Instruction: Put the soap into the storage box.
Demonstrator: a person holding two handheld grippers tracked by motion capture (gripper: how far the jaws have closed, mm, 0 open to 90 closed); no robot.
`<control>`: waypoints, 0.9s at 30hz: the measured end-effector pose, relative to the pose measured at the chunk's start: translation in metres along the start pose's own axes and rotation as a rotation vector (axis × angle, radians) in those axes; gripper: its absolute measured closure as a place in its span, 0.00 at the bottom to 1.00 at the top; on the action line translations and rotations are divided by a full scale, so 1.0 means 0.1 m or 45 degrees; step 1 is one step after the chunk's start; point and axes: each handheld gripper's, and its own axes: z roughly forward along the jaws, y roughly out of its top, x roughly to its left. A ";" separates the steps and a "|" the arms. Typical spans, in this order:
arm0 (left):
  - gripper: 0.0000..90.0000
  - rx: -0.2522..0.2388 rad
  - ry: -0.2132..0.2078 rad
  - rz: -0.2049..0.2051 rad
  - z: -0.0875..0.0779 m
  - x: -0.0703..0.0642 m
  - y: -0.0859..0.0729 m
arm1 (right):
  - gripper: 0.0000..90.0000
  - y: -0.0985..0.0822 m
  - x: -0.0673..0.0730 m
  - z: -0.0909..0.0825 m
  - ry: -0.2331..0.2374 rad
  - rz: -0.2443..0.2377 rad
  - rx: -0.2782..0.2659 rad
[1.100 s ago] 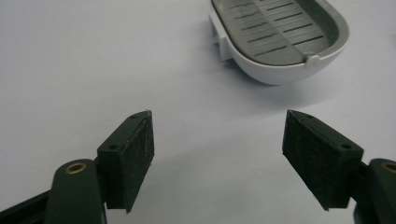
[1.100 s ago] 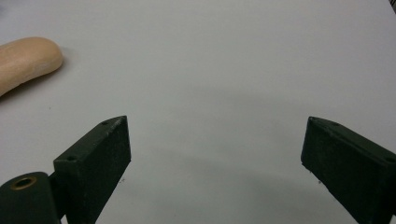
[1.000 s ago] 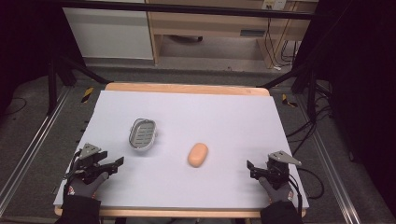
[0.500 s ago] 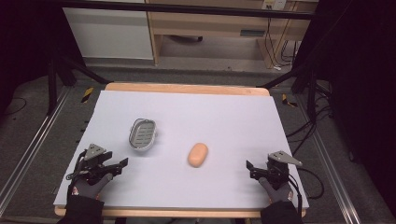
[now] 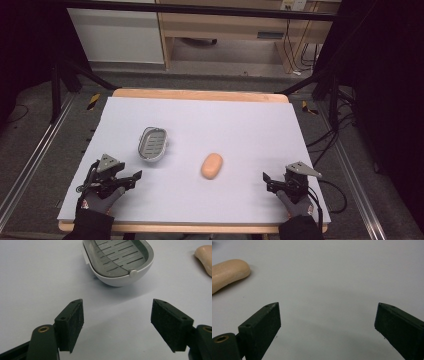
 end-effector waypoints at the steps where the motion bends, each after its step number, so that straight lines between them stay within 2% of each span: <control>1: 0.29 0.000 -0.014 0.003 0.00 -0.02 0.01 | 0.07 0.00 0.00 0.00 -0.002 -0.002 -0.001; 16: 0.27 0.001 -0.065 0.030 0.05 -0.22 0.07 | 0.07 0.00 0.01 0.00 -0.007 0.003 0.002; 27: 0.26 -0.002 -0.080 0.049 0.07 -0.34 0.12 | 0.06 0.00 0.01 0.01 -0.011 0.006 -0.001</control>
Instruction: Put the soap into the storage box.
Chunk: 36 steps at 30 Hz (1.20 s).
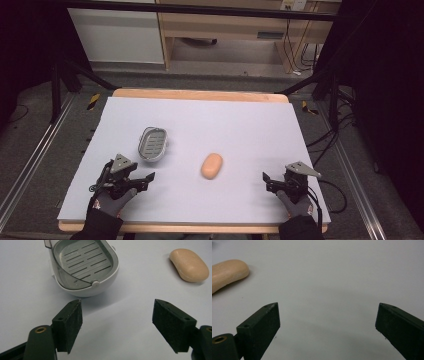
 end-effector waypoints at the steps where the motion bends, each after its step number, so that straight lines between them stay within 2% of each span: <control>1: 0.26 0.000 -0.003 0.004 0.01 -0.01 0.00 | 0.06 0.00 0.00 0.00 -0.001 0.002 -0.004; 12: 0.26 0.004 -0.036 0.028 0.05 -0.14 0.05 | 0.06 0.01 0.01 0.00 -0.002 0.008 -0.004; 24: 0.26 0.016 -0.070 0.084 0.10 -0.29 0.14 | 0.05 0.01 0.01 0.00 -0.016 -0.002 -0.012; 31: 0.26 0.004 -0.081 0.109 0.14 -0.38 0.25 | 0.05 0.01 0.01 0.00 -0.018 -0.005 -0.015; 36: 0.26 -0.005 -0.090 0.106 0.16 -0.42 0.31 | 0.05 0.01 0.01 0.00 -0.017 -0.001 -0.013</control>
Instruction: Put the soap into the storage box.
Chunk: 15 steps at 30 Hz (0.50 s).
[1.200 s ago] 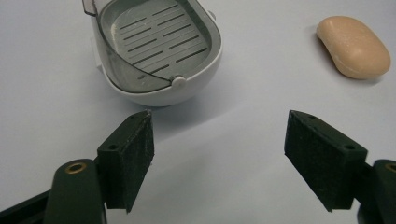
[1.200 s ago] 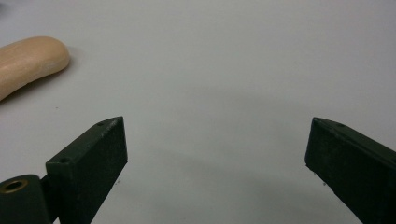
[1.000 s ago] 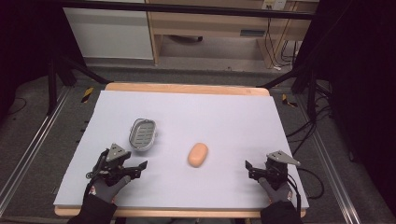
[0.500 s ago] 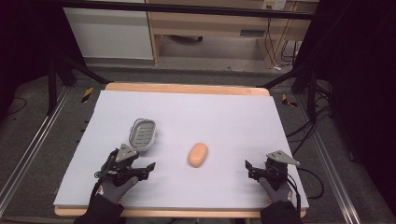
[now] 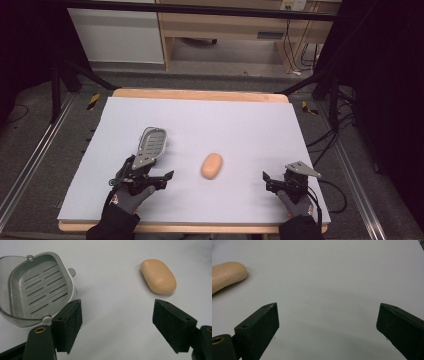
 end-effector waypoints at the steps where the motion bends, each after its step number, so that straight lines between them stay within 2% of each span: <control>1: 0.26 -0.004 -0.003 0.003 0.01 0.00 0.01 | 0.05 0.00 0.00 0.00 -0.002 -0.003 -0.001; 12: 0.26 -0.006 -0.020 0.013 0.13 -0.11 0.14 | 0.05 0.00 0.01 -0.01 -0.013 -0.002 -0.009; 15: 0.26 -0.001 -0.022 0.026 0.15 -0.13 0.17 | 0.05 0.00 0.00 0.00 -0.020 -0.019 -0.015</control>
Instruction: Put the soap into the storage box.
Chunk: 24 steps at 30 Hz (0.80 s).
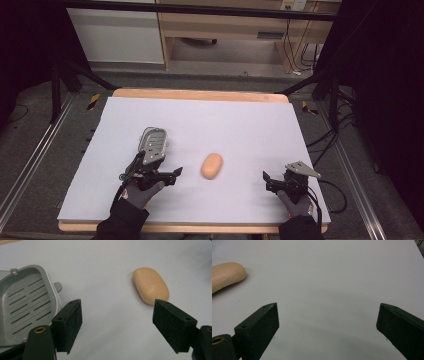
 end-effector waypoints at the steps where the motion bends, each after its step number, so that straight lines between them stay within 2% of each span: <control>1: 0.26 -0.001 -0.001 0.002 0.01 -0.01 0.01 | 0.05 0.00 0.00 0.00 0.000 0.000 0.000; 11: 0.25 0.012 -0.011 0.043 0.14 -0.16 0.15 | 0.05 0.00 0.01 0.00 -0.001 0.006 0.002; 14: 0.25 0.004 -0.017 0.041 0.18 -0.19 0.17 | 0.05 0.00 0.01 0.00 -0.001 0.000 0.000; 24: 0.25 0.021 -0.031 0.066 0.27 -0.26 0.25 | 0.05 0.00 0.02 0.00 0.009 0.001 0.002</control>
